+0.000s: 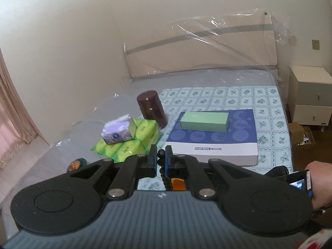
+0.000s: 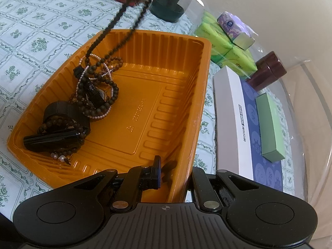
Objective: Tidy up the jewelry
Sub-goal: 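Lift the dark bead strand and lower it into the tray with the left tool, then open the left tool while the right tool sets the tray on the tablecloth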
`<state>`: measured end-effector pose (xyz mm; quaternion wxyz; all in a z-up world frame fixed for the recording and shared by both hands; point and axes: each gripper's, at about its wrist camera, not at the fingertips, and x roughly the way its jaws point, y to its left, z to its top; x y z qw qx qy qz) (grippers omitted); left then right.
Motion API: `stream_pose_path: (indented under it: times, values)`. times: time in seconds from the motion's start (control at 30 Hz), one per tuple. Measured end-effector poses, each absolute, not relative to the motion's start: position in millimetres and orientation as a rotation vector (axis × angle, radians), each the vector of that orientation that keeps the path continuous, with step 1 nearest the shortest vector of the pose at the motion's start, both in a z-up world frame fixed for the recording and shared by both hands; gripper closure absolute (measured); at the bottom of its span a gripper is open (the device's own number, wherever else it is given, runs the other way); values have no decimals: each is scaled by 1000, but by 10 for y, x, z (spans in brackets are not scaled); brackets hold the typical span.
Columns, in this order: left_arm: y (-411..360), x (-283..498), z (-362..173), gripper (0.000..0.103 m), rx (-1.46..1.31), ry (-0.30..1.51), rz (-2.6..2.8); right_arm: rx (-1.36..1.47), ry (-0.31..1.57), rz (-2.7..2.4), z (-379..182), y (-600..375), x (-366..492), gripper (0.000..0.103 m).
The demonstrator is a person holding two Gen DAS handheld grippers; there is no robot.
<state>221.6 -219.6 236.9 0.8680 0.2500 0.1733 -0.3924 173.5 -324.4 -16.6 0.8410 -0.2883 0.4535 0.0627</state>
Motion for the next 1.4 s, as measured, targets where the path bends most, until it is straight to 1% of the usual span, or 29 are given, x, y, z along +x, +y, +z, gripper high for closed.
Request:
stream_pose_path:
  times: [0.5,0.63,0.87,0.9,1.0,1.17,1.3,1.37,1.4]
  values:
    - [-2384,2471,1391,97,554,617,-840,-566,967,148,-192,-3353,1774,93]
    - [-2414,2522,1218,97,548,657,-837,-558,967,150,-201,-3372,1775,93]
    - [-2461,2558,1065,97,545,697,-830,-543,970,153,-210,-3402,1784,93]
    - [-2455,2561,1057,94,543,702,-826,-543,970,153,-211,-3403,1784,93]
    - [-2402,2580,1080,73,523,708,-819,-541,970,154,-211,-3411,1783,93]
    - [-2200,2614,1177,73,488,694,-787,-537,969,155,-211,-3415,1782,93]
    - [-1922,2607,1250,67,435,677,-753,-530,969,162,-218,-3430,1788,93]
    - [-1742,2573,1272,66,406,667,-736,-516,972,173,-225,-3472,1801,93]
    - [-1665,2549,1278,63,395,662,-726,-504,975,180,-234,-3505,1809,93]
